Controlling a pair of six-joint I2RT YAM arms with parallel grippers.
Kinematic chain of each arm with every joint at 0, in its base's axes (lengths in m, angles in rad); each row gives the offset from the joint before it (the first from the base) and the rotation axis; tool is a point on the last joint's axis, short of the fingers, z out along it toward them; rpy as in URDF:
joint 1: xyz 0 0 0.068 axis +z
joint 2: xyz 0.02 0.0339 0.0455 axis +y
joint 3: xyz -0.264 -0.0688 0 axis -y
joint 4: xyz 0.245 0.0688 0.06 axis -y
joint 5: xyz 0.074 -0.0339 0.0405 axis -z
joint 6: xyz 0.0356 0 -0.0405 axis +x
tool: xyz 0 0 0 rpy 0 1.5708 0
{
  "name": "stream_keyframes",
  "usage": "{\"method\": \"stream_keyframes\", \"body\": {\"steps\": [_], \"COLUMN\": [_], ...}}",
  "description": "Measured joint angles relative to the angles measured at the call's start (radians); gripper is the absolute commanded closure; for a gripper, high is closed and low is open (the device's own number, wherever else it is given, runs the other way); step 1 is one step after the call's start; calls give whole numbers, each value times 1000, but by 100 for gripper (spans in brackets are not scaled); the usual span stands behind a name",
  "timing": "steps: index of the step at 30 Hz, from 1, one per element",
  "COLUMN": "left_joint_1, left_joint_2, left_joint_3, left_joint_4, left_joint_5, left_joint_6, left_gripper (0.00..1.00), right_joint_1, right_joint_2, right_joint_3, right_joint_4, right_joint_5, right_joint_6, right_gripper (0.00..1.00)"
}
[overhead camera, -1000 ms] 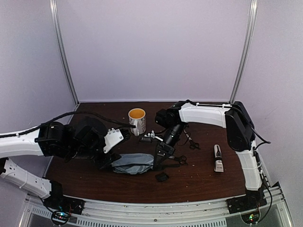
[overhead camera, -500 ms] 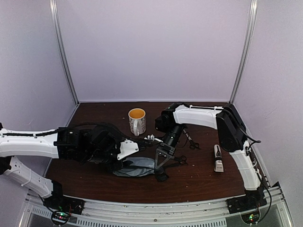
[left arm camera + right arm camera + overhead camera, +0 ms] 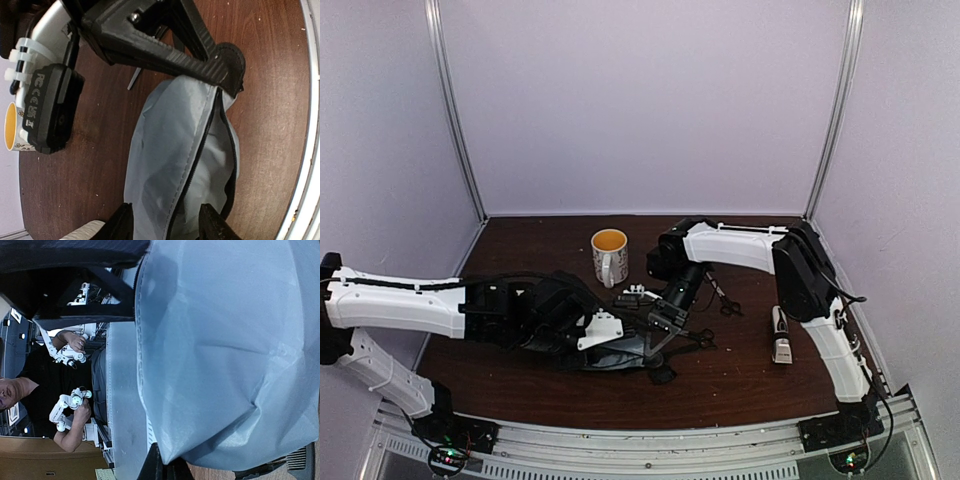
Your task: Sort the hair-cutting tools
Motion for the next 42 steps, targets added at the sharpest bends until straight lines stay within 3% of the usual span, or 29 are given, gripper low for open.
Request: {"method": "stream_keyframes", "body": {"steps": [3,8,11,13,20,23,28,33,38,42], "left_joint_1": [0,0,0,0,18,37,65,89,98,98], "left_joint_2": [34,55,50,45,39,35,33,80,145,150], "left_joint_3": [0,0,-1,-4,-7,-2,62,151,164,166], "left_joint_4": [0,2,3,5,-3,-18,-93,-135,-144,-153], "left_joint_5": [-25,-100,-146,-161,-188,-191,-229,-261,-269,-269], "left_joint_6": [6,14,18,19,-3,-37,-139,-253,-331,-371], "left_gripper": [62,85,94,100,100,100,100,100,100,100], "right_joint_1": [-1,-1,-1,-2,-33,-106,-341,-554,-592,-592], "right_joint_2": [5,8,9,9,-16,-102,-393,-707,-925,-972], "right_joint_3": [0,2,9,15,23,-32,-238,-551,-844,-979], "right_joint_4": [-5,-12,-13,-14,-35,-34,49,269,481,526], "right_joint_5": [-2,-3,-3,-4,39,85,169,416,760,888], "right_joint_6": [0,0,0,-1,-39,-52,-6,136,244,278], "right_gripper": [100,100,94,84,46,43,40,31,24,19]}}
